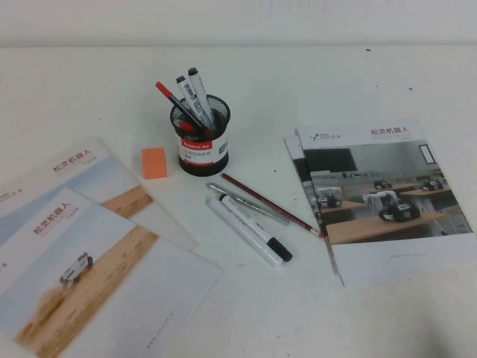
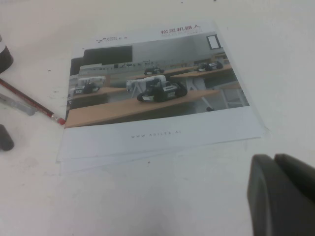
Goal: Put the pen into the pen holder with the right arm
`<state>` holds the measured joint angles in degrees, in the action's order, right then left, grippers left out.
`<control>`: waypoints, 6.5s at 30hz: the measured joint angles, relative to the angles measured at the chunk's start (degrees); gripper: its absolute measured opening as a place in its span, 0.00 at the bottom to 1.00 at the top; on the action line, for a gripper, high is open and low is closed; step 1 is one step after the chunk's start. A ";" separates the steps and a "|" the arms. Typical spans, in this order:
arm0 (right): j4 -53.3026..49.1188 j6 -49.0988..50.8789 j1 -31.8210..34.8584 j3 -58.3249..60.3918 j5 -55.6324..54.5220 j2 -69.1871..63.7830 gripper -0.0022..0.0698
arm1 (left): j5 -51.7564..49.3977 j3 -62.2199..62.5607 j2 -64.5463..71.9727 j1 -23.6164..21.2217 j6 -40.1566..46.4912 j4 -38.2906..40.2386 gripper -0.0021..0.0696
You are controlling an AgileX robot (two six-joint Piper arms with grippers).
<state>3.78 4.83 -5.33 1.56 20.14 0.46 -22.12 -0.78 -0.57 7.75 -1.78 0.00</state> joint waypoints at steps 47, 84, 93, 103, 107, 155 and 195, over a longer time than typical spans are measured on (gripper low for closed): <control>57.89 0.00 0.00 0.00 -8.37 0.00 0.00 | 0.00 0.00 0.00 0.00 0.00 0.00 0.03; 1.95 -6.90 -10.63 -53.84 18.71 -64.95 0.00 | 0.00 0.00 0.00 0.00 0.00 0.00 0.03; 0.13 -10.71 -21.08 -80.22 42.73 -95.20 0.00 | 0.00 0.00 0.00 0.00 0.00 0.00 0.03; 0.43 -15.23 -27.00 -102.75 49.47 -115.50 0.04 | 0.00 0.00 0.00 0.00 0.00 0.00 0.03; 1.85 -15.32 -27.55 -106.01 49.61 -119.17 0.18 | 0.00 0.00 0.00 0.00 0.00 0.00 0.03; -1.64 -18.20 -32.45 -114.78 49.91 -130.86 0.21 | 0.00 0.00 0.00 0.00 0.00 0.00 0.03; -18.80 16.64 -29.04 -80.26 -52.15 -115.89 0.21 | 0.00 0.00 0.00 0.00 0.00 0.00 0.03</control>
<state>-15.02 21.47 -34.37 -78.70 -32.01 -115.42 -22.12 -0.78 -0.57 7.75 -1.78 0.00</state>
